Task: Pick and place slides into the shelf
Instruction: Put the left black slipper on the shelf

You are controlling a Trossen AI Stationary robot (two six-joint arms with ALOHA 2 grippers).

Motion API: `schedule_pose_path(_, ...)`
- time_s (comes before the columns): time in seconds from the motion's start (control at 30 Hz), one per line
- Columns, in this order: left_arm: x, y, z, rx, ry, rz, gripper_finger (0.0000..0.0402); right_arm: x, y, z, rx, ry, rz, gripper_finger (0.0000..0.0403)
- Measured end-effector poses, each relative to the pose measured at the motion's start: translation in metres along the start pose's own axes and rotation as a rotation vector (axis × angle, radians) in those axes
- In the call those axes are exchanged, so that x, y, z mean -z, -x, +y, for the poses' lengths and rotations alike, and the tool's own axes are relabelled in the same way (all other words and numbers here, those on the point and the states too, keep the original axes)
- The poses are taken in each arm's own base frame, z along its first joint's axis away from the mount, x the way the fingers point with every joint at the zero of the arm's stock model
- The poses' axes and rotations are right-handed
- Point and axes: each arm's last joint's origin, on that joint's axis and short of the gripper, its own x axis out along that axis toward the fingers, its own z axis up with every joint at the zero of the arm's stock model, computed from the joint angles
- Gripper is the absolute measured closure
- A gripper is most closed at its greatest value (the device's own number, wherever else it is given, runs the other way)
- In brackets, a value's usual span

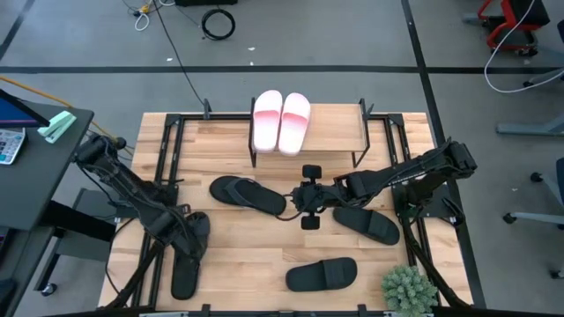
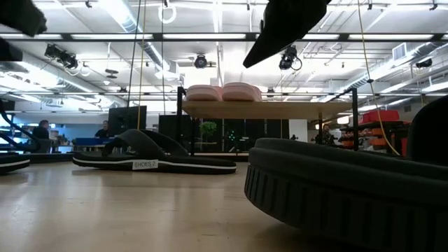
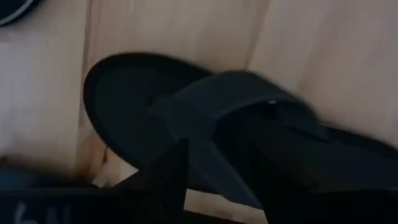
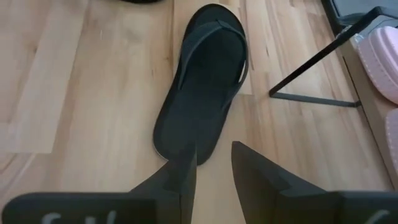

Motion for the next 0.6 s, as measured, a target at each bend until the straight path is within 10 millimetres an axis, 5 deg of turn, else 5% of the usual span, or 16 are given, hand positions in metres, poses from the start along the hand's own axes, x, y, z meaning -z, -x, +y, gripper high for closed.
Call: schedule_pose_path(0.6, -0.005, -0.042, -0.007, -0.265, -0.085, 0.132, 0.0205, 0.0, 0.0, 0.0, 0.002, -0.002, -0.001, 0.0296)
